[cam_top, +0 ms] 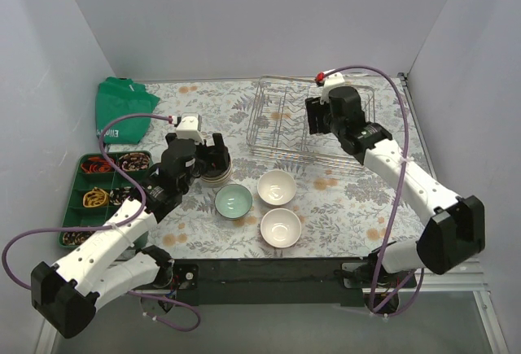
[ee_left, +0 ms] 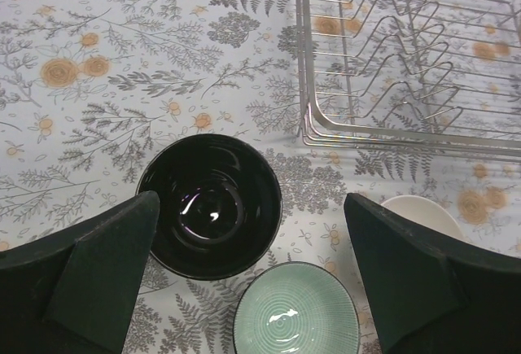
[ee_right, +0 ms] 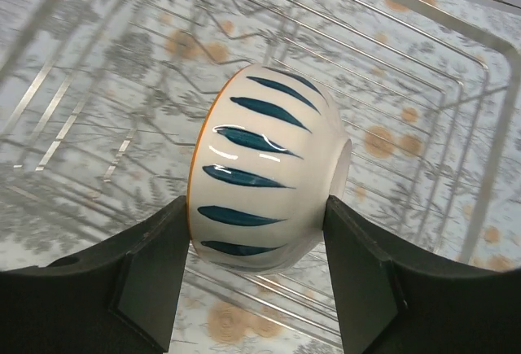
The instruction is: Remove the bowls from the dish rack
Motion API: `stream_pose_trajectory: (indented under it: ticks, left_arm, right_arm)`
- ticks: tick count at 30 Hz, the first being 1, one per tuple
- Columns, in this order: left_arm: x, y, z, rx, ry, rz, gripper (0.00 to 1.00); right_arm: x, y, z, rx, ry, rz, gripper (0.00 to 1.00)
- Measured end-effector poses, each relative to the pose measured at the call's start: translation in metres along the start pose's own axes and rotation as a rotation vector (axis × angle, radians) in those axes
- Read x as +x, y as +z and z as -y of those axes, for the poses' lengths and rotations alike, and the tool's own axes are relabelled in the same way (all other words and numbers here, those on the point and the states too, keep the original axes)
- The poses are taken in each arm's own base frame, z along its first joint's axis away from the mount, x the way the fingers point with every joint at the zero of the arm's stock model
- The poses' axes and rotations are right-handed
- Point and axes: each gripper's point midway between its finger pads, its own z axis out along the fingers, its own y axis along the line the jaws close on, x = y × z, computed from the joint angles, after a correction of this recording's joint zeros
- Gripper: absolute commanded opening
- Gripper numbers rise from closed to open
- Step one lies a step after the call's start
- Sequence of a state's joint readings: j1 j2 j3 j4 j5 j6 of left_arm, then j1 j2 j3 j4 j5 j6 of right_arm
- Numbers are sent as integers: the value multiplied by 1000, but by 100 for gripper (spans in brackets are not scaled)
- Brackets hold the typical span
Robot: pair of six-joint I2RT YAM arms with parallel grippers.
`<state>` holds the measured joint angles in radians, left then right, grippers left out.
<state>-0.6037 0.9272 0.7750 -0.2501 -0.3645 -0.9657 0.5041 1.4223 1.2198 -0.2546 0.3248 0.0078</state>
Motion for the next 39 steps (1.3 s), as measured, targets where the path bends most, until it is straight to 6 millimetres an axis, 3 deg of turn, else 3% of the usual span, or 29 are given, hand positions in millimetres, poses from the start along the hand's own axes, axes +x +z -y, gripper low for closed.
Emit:
stream_pose_trajectory:
  ticks: [8, 20, 28, 35, 39]
  left_arm:
    - [-2, -2, 18, 81, -69, -6, 98]
    - [-15, 4, 61, 256, -230, -1, 98]
    - [-21, 17, 86, 347, -328, 4, 95]
    - [-9, 27, 102, 404, -383, -46, 79]
    - [-3, 30, 109, 429, -405, -78, 65]
  right_arm:
    - [-21, -37, -53, -329, 171, 180, 23]
    - [-11, -79, -118, -757, 402, 247, 22]
    - [-11, -106, -136, -945, 505, 280, 23]
    - [-16, -123, -141, -1029, 531, 306, 24]
    - [-21, -131, -143, -1064, 541, 329, 24]
